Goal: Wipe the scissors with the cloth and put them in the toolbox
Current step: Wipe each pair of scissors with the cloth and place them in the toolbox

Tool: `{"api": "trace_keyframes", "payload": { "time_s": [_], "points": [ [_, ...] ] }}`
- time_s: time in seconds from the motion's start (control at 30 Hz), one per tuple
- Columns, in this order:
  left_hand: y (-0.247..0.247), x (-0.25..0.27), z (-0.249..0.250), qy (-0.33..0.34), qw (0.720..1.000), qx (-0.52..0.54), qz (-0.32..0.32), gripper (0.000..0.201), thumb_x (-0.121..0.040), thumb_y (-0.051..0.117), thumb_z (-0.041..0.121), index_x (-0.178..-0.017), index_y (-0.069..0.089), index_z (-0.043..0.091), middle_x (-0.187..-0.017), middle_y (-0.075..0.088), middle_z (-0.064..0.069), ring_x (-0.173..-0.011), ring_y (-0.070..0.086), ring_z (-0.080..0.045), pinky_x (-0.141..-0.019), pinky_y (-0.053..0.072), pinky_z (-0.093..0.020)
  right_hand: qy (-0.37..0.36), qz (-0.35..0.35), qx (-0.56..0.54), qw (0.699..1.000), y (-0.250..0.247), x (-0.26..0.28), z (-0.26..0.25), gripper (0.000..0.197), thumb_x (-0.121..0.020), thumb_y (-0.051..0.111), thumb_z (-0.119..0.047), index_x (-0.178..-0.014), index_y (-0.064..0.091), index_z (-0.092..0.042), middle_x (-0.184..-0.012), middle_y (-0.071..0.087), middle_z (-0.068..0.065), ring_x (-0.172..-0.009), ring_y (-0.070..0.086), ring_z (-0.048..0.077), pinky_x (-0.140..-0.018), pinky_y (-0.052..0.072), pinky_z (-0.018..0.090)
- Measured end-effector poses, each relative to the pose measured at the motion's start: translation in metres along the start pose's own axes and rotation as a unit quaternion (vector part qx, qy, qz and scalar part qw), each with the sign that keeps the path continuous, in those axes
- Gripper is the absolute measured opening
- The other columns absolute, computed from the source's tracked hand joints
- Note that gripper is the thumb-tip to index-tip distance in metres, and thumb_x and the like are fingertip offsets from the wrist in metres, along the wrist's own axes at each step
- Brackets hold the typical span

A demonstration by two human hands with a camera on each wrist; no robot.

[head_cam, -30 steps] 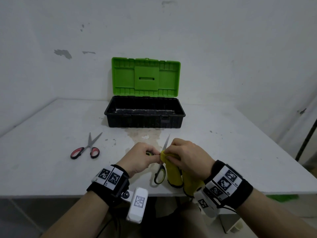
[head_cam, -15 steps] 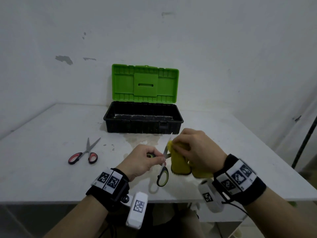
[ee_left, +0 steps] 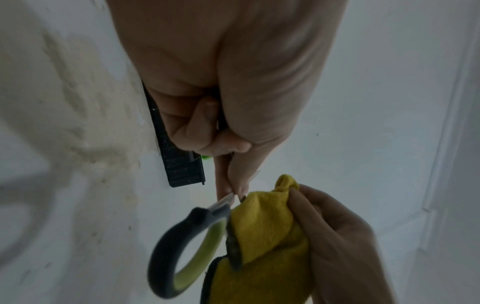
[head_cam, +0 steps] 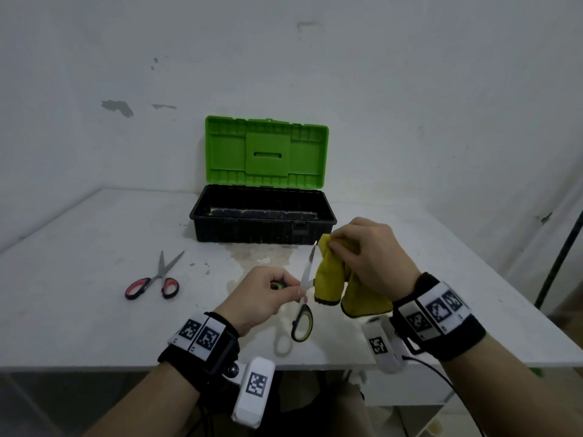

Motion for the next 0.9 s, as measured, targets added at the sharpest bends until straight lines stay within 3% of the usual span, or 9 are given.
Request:
{"api": "trace_keyframes", "payload": {
  "time_s": [0.07, 0.2, 0.3, 0.4, 0.47, 0.57, 0.7, 0.83, 0.9],
  "points": [
    [-0.004, -0.002, -0.001, -0.003, 1.0, 0.004, 0.009, 0.007, -0.089, 0.072, 0.011, -0.084, 0.073, 0.007, -0.055, 0.064, 0.01, -0.043, 0.044, 0.001, -0.045, 0.034, -0.014, -0.03, -0.036, -0.008, 0.999, 0.012, 0.013, -0.014, 0.014, -0.091, 0.062, -0.032, -0.099, 0.071, -0.025, -0.097, 0.06, -0.007, -0.083, 0.057, 0.013, -0.075, 0.05, 0.028],
    [0.004, -0.002, 0.001, 0.017, 0.999, -0.022, -0.018, 0.007, -0.089, 0.073, 0.014, -0.083, 0.073, 0.01, -0.07, 0.07, -0.005, -0.054, 0.049, -0.01, -0.049, 0.039, -0.02, -0.059, -0.091, 0.013, 0.994, 0.04, 0.025, -0.023, 0.02, -0.092, 0.058, -0.037, -0.103, 0.071, -0.026, -0.098, 0.06, -0.007, -0.084, 0.057, 0.011, -0.075, 0.053, 0.033],
    [0.008, 0.0, -0.001, 0.016, 0.999, -0.015, -0.024, 0.007, -0.089, 0.073, 0.011, -0.082, 0.072, 0.009, -0.07, 0.072, 0.003, -0.056, 0.054, -0.003, -0.051, 0.041, -0.014, -0.027, -0.066, -0.001, 0.997, 0.038, 0.014, -0.009, 0.018, -0.092, 0.059, -0.034, -0.102, 0.071, -0.025, -0.097, 0.06, -0.005, -0.085, 0.058, 0.014, -0.077, 0.052, 0.034],
    [0.009, -0.002, -0.007, 0.002, 1.0, -0.021, -0.021, 0.008, -0.088, 0.075, 0.015, -0.084, 0.073, 0.009, -0.076, 0.074, -0.004, -0.055, 0.052, -0.004, -0.05, 0.04, -0.014, 0.034, -0.032, 0.005, 0.999, 0.032, -0.002, 0.013, 0.018, -0.093, 0.058, -0.033, -0.1, 0.072, -0.025, -0.095, 0.061, -0.003, -0.086, 0.058, 0.017, -0.077, 0.049, 0.032],
    [0.004, -0.004, -0.012, -0.016, 1.0, -0.016, 0.002, 0.008, -0.088, 0.075, 0.015, -0.085, 0.073, 0.008, -0.066, 0.071, 0.003, -0.049, 0.048, -0.001, -0.048, 0.038, -0.014, 0.051, -0.021, 0.004, 0.998, 0.028, -0.005, 0.019, 0.017, -0.093, 0.058, -0.035, -0.098, 0.072, -0.026, -0.092, 0.062, -0.005, -0.085, 0.056, 0.015, -0.077, 0.048, 0.031],
    [-0.005, -0.008, -0.014, -0.019, 0.999, -0.007, 0.029, 0.008, -0.088, 0.074, 0.012, -0.088, 0.073, 0.004, -0.06, 0.066, 0.008, -0.044, 0.047, 0.002, -0.046, 0.036, -0.012, 0.018, -0.043, -0.011, 0.999, 0.033, 0.007, 0.004, 0.018, -0.091, 0.059, -0.037, -0.096, 0.071, -0.026, -0.091, 0.064, -0.006, -0.082, 0.057, 0.012, -0.077, 0.048, 0.028],
    [-0.005, -0.01, -0.008, 0.003, 0.999, -0.029, 0.027, 0.009, -0.088, 0.074, 0.013, -0.089, 0.074, 0.004, -0.068, 0.068, 0.0, -0.048, 0.05, 0.0, -0.047, 0.039, -0.014, -0.024, -0.095, -0.022, 0.995, 0.057, 0.027, -0.018, 0.018, -0.091, 0.059, -0.037, -0.098, 0.071, -0.026, -0.09, 0.063, -0.005, -0.082, 0.058, 0.012, -0.075, 0.049, 0.029],
    [0.0, -0.008, -0.01, 0.009, 0.998, -0.057, 0.014, 0.007, -0.087, 0.075, 0.015, -0.086, 0.073, 0.009, -0.077, 0.067, -0.008, -0.06, 0.052, -0.012, -0.05, 0.042, -0.02, -0.015, -0.075, -0.016, 0.997, 0.057, 0.018, -0.007, 0.018, -0.091, 0.06, -0.036, -0.098, 0.071, -0.024, -0.092, 0.063, -0.004, -0.085, 0.059, 0.015, -0.077, 0.049, 0.032],
    [0.002, -0.005, -0.012, 0.0, 0.999, -0.041, 0.003, 0.01, -0.086, 0.077, 0.018, -0.084, 0.072, 0.01, -0.075, 0.067, -0.005, -0.062, 0.052, -0.012, -0.051, 0.042, -0.021, 0.008, -0.047, -0.011, 0.999, 0.05, 0.007, 0.003, 0.018, -0.091, 0.06, -0.034, -0.098, 0.072, -0.023, -0.093, 0.063, -0.002, -0.085, 0.059, 0.017, -0.077, 0.048, 0.031]
  ]
}}
Point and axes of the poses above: each hand's wrist, its own x-axis away from the middle knuckle, its own y-axis out of the palm, z = x × y, the point moved 8 cm from there along -x, towards the middle knuckle
